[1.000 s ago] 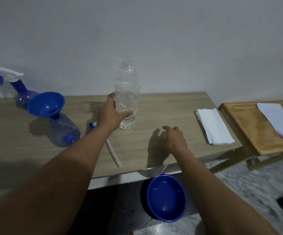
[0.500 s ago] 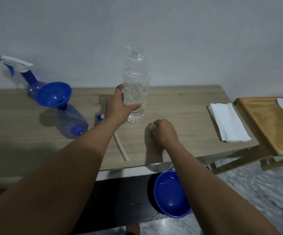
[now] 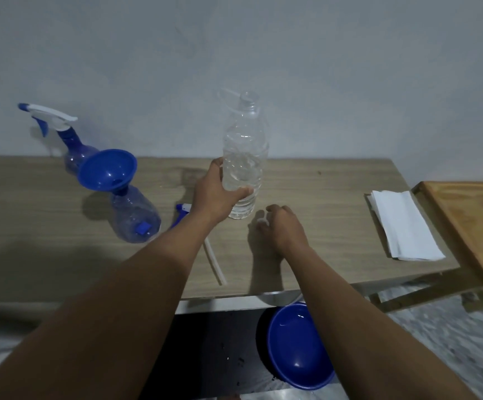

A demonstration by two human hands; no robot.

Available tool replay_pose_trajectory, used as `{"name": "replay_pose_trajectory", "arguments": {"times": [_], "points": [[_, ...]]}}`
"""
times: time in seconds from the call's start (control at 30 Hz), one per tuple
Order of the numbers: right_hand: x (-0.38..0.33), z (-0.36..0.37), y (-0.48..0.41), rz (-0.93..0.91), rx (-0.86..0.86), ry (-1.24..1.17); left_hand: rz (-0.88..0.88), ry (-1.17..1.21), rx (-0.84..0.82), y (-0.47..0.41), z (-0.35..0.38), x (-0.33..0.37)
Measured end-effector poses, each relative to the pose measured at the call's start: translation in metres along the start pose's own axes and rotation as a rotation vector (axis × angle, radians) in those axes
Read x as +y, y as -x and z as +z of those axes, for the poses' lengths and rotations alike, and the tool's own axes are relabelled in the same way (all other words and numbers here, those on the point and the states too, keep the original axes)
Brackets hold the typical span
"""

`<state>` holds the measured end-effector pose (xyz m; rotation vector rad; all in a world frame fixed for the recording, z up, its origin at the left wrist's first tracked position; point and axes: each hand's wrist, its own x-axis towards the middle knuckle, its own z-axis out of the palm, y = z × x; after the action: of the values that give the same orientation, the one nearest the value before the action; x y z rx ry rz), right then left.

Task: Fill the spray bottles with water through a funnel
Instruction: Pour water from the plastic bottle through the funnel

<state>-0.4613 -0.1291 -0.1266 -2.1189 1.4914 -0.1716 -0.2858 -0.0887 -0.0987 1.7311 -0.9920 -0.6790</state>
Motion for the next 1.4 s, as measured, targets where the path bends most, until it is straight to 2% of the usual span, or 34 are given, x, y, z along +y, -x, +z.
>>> {"name": "replay_pose_trajectory", "arguments": {"times": [0.27,0.33,0.47,0.57,0.67,0.77,0.83,1.13,1.3,1.4], "points": [[-0.038,-0.045,0.002,-0.109,0.169,-0.184,0.02,-0.08,-0.022,0.01,-0.005,0.016],[-0.052,-0.055,0.005,-0.172,0.188,-0.29,0.037,-0.098,0.021,0.02,-0.009,0.018],[-0.077,-0.061,0.008,-0.289,0.217,-0.56,0.045,-0.131,0.292,0.063,-0.024,0.017],[-0.089,-0.052,0.006,-0.228,0.237,-0.657,0.053,-0.109,0.53,0.098,-0.04,0.006],[-0.098,-0.04,0.001,-0.136,0.317,-0.711,-0.027,-0.144,0.76,0.12,-0.065,0.005],[-0.106,-0.028,-0.003,-0.108,0.418,-0.724,-0.108,-0.17,0.891,0.121,-0.098,0.007],[-0.111,-0.024,-0.006,-0.122,0.438,-0.716,-0.118,-0.143,0.873,0.112,-0.119,0.005],[-0.124,-0.039,0.0,-0.257,0.491,-0.638,-0.108,0.001,0.472,0.074,-0.165,-0.002],[-0.147,-0.071,0.018,-0.381,0.547,-0.649,-0.115,0.004,0.432,0.07,-0.169,0.003],[-0.16,-0.094,0.029,-0.424,0.477,-0.634,-0.107,-0.003,0.398,0.067,-0.174,0.005]]}}
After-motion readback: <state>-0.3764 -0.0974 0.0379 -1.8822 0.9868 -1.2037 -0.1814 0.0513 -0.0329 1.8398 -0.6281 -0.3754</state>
